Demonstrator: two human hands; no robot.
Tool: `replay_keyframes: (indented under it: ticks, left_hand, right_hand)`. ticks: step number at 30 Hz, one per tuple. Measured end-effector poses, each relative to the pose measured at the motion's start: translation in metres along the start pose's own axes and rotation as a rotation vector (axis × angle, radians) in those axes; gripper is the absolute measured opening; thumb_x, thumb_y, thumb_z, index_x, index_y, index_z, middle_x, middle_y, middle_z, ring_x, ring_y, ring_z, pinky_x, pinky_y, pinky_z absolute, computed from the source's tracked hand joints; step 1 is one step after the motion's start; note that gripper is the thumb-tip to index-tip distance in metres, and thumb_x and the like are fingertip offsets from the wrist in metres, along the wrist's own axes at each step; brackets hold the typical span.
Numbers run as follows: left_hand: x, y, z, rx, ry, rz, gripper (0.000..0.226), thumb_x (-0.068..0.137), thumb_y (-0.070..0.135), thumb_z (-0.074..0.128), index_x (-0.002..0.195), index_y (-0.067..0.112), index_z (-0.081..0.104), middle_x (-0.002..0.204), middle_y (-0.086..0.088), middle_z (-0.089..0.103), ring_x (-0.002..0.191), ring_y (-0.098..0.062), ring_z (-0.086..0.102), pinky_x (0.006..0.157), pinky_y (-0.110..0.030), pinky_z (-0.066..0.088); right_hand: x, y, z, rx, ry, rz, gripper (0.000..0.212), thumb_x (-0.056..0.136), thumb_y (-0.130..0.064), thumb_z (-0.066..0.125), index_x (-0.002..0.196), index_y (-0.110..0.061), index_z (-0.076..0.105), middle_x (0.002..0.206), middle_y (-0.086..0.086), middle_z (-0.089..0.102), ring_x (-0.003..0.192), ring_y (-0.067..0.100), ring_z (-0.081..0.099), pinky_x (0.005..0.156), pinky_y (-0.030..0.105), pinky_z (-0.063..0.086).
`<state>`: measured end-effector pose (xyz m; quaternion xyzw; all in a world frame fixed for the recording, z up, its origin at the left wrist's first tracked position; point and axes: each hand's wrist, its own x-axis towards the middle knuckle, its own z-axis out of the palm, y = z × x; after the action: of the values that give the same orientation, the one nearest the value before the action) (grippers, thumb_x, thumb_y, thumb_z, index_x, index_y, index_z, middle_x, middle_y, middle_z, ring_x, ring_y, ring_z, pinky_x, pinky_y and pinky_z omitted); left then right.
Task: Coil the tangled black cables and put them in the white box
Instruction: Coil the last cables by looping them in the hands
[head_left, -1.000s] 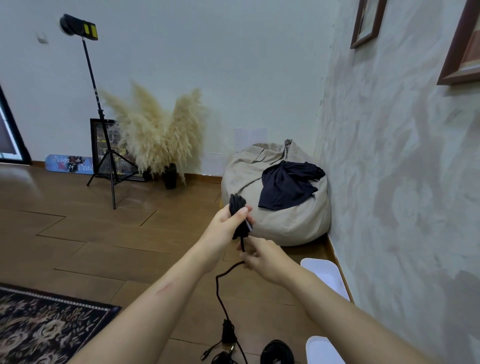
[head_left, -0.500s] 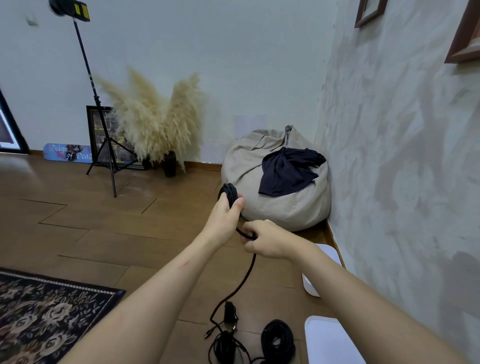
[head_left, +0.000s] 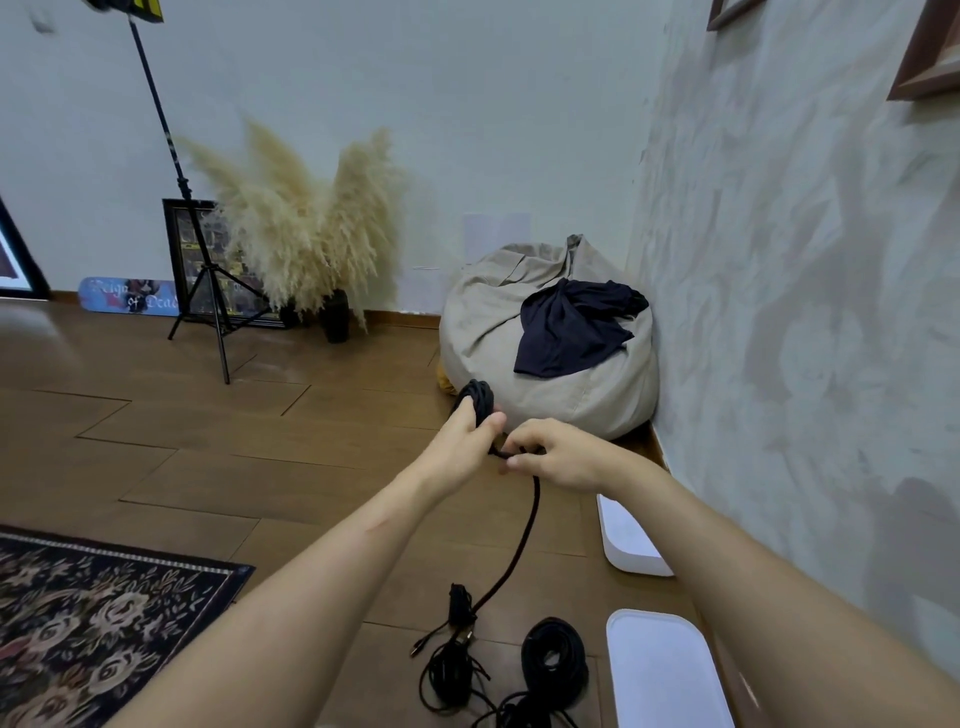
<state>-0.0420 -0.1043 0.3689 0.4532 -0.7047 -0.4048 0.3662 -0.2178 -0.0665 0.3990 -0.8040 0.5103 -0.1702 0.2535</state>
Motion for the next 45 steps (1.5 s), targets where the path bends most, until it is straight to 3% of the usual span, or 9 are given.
replay_keyframes:
  ticks: [4, 9, 17, 25, 30, 34, 38, 41, 45]
  left_hand:
    - [-0.006, 0.007, -0.003, -0.084, -0.182, -0.093, 0.026, 0.103, 0.014, 0.051, 0.128, 0.01, 0.052, 0.112, -0.002, 0.059, 0.102, -0.011, 0.057, 0.083, -0.021, 0.046]
    - [-0.007, 0.007, -0.008, -0.039, -0.332, -0.039, 0.03, 0.087, 0.014, 0.064, 0.117, 0.011, 0.058, 0.1, -0.001, 0.058, 0.088, -0.012, 0.052, 0.081, -0.03, 0.043]
    - [-0.006, -0.003, 0.0, 0.095, -0.17, 0.093, 0.046, 0.075, 0.046, 0.076, 0.109, 0.02, 0.06, 0.103, 0.0, 0.068, 0.097, -0.012, 0.064, 0.095, -0.049, 0.056]
    - [-0.004, -0.002, -0.001, 0.084, -0.112, 0.063, 0.016, 0.094, 0.013, 0.067, 0.108, 0.017, 0.059, 0.096, 0.001, 0.062, 0.088, -0.012, 0.058, 0.08, -0.028, 0.049]
    - [-0.004, 0.0, -0.006, -0.055, -0.17, -0.066, 0.03, 0.091, 0.021, 0.066, 0.119, 0.014, 0.061, 0.103, -0.003, 0.064, 0.091, -0.014, 0.062, 0.081, -0.029, 0.05]
    - [-0.004, 0.0, -0.006, -0.068, -0.039, -0.048, 0.035, 0.107, 0.039, 0.05, 0.116, 0.008, 0.064, 0.108, -0.007, 0.071, 0.1, -0.016, 0.065, 0.092, -0.033, 0.05]
    - [-0.003, 0.006, -0.012, -0.213, 0.056, -0.043, 0.036, 0.11, 0.03, 0.044, 0.112, 0.0, 0.063, 0.094, -0.007, 0.069, 0.086, -0.016, 0.061, 0.077, -0.027, 0.049]
    - [-0.004, 0.008, -0.015, -0.262, 0.002, -0.031, 0.029, 0.11, 0.031, 0.046, 0.105, 0.011, 0.065, 0.089, -0.001, 0.07, 0.089, -0.018, 0.063, 0.082, -0.033, 0.049]
    - [-0.009, 0.012, -0.005, -0.255, -0.106, -0.007, 0.027, 0.109, 0.033, 0.048, 0.107, 0.012, 0.065, 0.088, 0.001, 0.07, 0.09, -0.02, 0.064, 0.085, -0.036, 0.049]
  right_hand:
    - [-0.007, 0.007, -0.004, 0.0, -0.004, -0.022, 0.018, 0.102, -0.02, 0.059, 0.105, -0.015, 0.076, 0.104, -0.013, 0.059, 0.101, 0.007, 0.056, 0.091, 0.023, 0.042]
    - [-0.005, 0.015, -0.008, 0.051, 0.066, -0.027, 0.02, 0.102, -0.018, 0.058, 0.098, -0.025, 0.077, 0.104, -0.013, 0.067, 0.104, 0.004, 0.059, 0.098, 0.029, 0.045]
    - [0.002, 0.014, -0.006, 0.173, 0.161, 0.035, 0.012, 0.098, -0.02, 0.065, 0.094, -0.023, 0.076, 0.099, -0.008, 0.075, 0.103, 0.011, 0.068, 0.101, 0.038, 0.05]
    - [0.002, 0.011, -0.009, 0.271, 0.214, 0.042, 0.003, 0.09, -0.026, 0.074, 0.091, -0.028, 0.071, 0.103, -0.002, 0.07, 0.106, 0.012, 0.063, 0.098, 0.036, 0.047]
    - [-0.003, 0.01, -0.01, 0.246, 0.165, 0.109, 0.014, 0.094, -0.023, 0.071, 0.105, -0.029, 0.065, 0.112, -0.002, 0.065, 0.107, 0.015, 0.062, 0.092, 0.029, 0.045]
    - [-0.007, 0.011, -0.013, 0.235, 0.072, 0.161, 0.027, 0.095, -0.02, 0.07, 0.121, -0.022, 0.062, 0.114, -0.001, 0.066, 0.11, 0.017, 0.062, 0.091, 0.024, 0.045]
    - [-0.007, 0.016, -0.009, 0.154, 0.004, 0.229, 0.048, 0.094, -0.017, 0.07, 0.137, -0.022, 0.051, 0.113, -0.001, 0.063, 0.116, 0.018, 0.058, 0.091, 0.023, 0.045]
    - [-0.004, 0.023, -0.005, 0.109, 0.078, 0.266, 0.069, 0.093, -0.026, 0.073, 0.152, -0.026, 0.038, 0.126, -0.002, 0.057, 0.122, 0.019, 0.055, 0.099, 0.029, 0.044]
    - [0.004, 0.023, -0.002, 0.175, 0.297, 0.225, 0.057, 0.102, -0.034, 0.059, 0.155, -0.029, 0.038, 0.143, 0.001, 0.053, 0.132, 0.019, 0.051, 0.105, 0.032, 0.044]
